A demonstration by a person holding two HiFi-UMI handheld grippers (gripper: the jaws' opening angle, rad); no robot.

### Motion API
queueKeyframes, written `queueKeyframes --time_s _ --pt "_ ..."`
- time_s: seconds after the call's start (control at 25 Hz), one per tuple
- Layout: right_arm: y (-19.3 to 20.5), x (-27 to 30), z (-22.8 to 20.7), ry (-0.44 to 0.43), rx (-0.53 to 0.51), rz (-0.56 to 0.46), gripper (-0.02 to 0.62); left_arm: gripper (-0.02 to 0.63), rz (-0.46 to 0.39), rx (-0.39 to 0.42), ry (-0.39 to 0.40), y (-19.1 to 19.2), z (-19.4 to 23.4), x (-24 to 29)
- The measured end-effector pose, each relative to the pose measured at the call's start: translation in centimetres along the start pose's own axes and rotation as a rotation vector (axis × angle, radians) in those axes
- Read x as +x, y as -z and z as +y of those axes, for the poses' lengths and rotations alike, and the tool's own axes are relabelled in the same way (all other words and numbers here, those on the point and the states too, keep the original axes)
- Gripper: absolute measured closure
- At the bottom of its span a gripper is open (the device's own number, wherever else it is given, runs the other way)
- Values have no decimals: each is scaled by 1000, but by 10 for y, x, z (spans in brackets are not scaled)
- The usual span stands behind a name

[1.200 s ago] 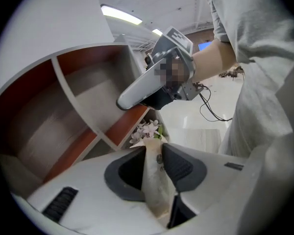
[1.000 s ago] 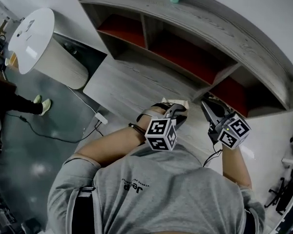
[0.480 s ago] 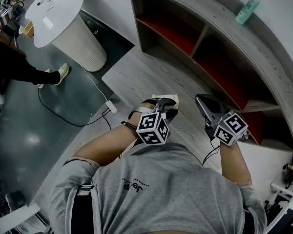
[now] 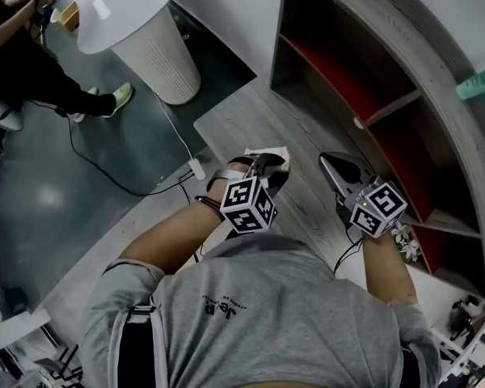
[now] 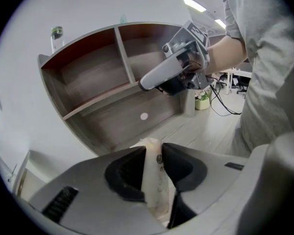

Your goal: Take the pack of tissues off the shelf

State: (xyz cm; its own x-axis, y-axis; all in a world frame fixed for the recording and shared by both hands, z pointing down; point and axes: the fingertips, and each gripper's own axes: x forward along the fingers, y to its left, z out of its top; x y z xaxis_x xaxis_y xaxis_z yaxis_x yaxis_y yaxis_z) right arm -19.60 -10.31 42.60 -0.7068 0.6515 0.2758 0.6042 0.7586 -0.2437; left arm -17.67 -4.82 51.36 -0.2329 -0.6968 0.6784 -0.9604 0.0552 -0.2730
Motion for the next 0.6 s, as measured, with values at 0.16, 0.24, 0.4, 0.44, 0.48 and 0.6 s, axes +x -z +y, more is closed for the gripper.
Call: queueKeyframes --time_s 0.16,0.24,0.4,0.44,0.48,0.6 --pt "-6 41 3 -40 -19 20 574 479 17 -40 -40 29 32 -11" --pt "-11 61 6 -60 -29 26 575 480 26 -57 -59 43 47 -18" --pt "-20 102 11 -92 -49 40 574 480 35 -88 -101 68 81 -35" --pt "-22 113 12 -99 -53 45 574 479 36 -95 -113 75 89 -39" --pt "-22 123 14 -106 -55 50 574 479 37 -101 -124 82 97 -42" --pt "-25 153 18 -125 -63 56 575 480 40 -116 -161 101 124 -56"
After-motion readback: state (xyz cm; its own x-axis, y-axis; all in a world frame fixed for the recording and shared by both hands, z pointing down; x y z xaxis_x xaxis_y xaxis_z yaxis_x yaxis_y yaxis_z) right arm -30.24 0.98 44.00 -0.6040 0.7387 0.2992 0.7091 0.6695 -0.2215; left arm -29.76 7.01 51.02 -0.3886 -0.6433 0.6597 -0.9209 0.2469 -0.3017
